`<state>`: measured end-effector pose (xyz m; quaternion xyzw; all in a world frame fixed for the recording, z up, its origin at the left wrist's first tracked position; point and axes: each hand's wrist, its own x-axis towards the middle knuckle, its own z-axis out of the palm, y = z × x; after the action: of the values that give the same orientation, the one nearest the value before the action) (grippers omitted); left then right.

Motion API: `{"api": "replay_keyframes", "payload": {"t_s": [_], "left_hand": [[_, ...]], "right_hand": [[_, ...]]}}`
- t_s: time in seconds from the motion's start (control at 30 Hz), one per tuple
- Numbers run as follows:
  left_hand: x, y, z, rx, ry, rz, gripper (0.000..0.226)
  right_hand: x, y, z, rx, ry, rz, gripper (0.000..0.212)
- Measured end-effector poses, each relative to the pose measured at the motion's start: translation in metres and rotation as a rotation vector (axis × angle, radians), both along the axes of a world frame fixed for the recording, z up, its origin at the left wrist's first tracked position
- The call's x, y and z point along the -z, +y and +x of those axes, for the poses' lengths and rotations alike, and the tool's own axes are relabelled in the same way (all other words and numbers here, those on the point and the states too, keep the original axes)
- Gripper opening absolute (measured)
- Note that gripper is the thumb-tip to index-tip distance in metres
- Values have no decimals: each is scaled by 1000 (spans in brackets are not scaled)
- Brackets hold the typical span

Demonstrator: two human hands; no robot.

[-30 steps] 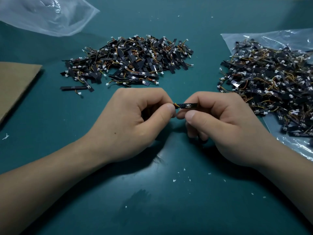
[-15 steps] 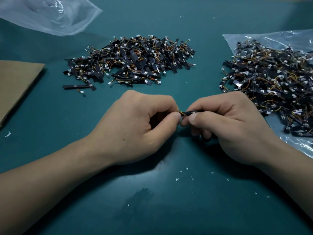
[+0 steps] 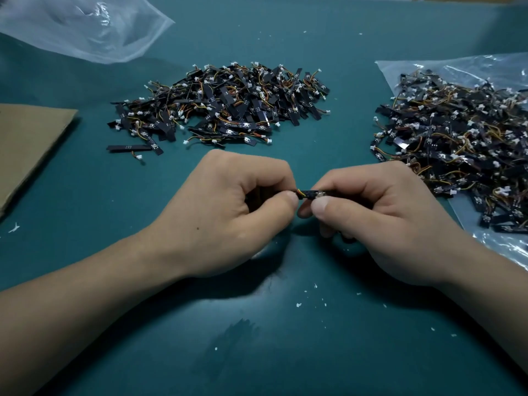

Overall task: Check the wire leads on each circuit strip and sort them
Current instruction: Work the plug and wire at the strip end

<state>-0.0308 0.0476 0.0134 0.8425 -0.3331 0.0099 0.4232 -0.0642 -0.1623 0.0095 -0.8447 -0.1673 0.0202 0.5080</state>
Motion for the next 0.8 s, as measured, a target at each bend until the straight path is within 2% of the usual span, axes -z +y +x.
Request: {"api": "replay_keyframes", "payload": {"t_s": [0.1,0.3,0.57,0.67,0.8], "left_hand": [[0,0,0,13,-1,23,21],[3,0,1,-10,16,31,19],[2,-1,0,-2,-8,4,19],[2,-1,0,-12,-12,-2,19],[3,-2,0,-17,-21,-13,16]], "right_hand": [[0,-2,0,8,2,-28,21],[1,-1,1,32,-14,-15,18],[3,-1,-1,25,-69,3,33],[3,-2,0,14,-89,-38,28],[0,-6,0,-120,-58,-113,41]]}}
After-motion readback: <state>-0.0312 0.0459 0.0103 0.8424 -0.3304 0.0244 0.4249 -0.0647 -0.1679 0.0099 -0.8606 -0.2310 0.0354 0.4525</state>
